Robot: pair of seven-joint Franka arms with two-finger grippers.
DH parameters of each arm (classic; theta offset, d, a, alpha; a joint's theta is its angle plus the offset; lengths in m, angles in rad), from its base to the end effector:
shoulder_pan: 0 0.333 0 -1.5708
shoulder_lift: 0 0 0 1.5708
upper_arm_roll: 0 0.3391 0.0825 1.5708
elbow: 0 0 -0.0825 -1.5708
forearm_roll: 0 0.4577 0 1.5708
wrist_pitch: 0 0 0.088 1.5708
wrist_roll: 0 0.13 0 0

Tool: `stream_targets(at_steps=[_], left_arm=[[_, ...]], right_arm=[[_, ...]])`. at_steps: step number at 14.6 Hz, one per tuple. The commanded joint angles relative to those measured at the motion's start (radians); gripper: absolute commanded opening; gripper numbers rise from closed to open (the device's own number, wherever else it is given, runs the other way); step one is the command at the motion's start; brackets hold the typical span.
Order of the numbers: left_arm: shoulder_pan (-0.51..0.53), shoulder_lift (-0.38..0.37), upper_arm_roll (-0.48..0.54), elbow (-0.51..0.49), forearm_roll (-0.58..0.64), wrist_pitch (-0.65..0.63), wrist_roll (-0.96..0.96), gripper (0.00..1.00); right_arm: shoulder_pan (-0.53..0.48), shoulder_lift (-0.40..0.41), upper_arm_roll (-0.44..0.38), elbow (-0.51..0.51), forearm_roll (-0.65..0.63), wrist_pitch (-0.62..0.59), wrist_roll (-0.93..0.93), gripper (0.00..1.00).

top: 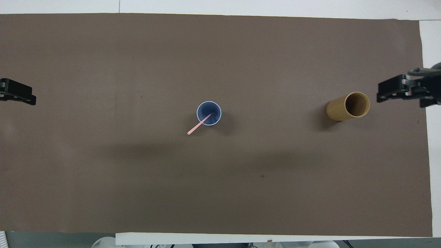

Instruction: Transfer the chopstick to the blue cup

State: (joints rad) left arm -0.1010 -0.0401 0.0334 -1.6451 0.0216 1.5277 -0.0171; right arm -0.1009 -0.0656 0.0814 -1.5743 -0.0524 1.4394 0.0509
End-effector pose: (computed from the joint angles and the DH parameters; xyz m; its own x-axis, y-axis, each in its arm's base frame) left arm 0.6056 -0.0378 0.6055 0.9958 -0.0495 -0.0769 -0.0513 -0.9985 -0.0216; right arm 0.5904 -0.0173 0.6518 0.9948 -0.0776 -0.0662 -0.0736 -0.9954 0.0610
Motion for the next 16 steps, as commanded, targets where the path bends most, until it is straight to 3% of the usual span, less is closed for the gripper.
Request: stream_targets(at_steps=[1, 4, 6, 8, 16], left_arm=[[-0.008, -0.021, 0.01, -0.024, -0.009, 0.032, 0.012, 1.0], [-0.011, -0.021, 0.01, -0.024, -0.009, 0.04, 0.014, 1.0], [-0.013, -0.021, 0.01, -0.024, -0.011, 0.039, 0.014, 1.0], [-0.013, -0.021, 0.01, -0.024, -0.009, 0.035, 0.014, 1.0], [-0.013, -0.021, 0.01, -0.024, -0.011, 0.034, 0.014, 1.0]], right_arm=[[-0.066, 0.007, 0.018, 0.01, -0.014, -0.063, -0.115, 1.0], [-0.054, 0.01, 0.017, 0.007, -0.011, -0.059, -0.117, 1.0], [0.008, -0.002, 0.011, 0.0, -0.024, -0.057, -0.111, 1.0], [0.062, -0.004, -0.064, -0.01, -0.021, -0.036, -0.109, 1.0], [0.076, 0.009, -0.077, -0.01, -0.023, -0.047, -0.109, 1.0]])
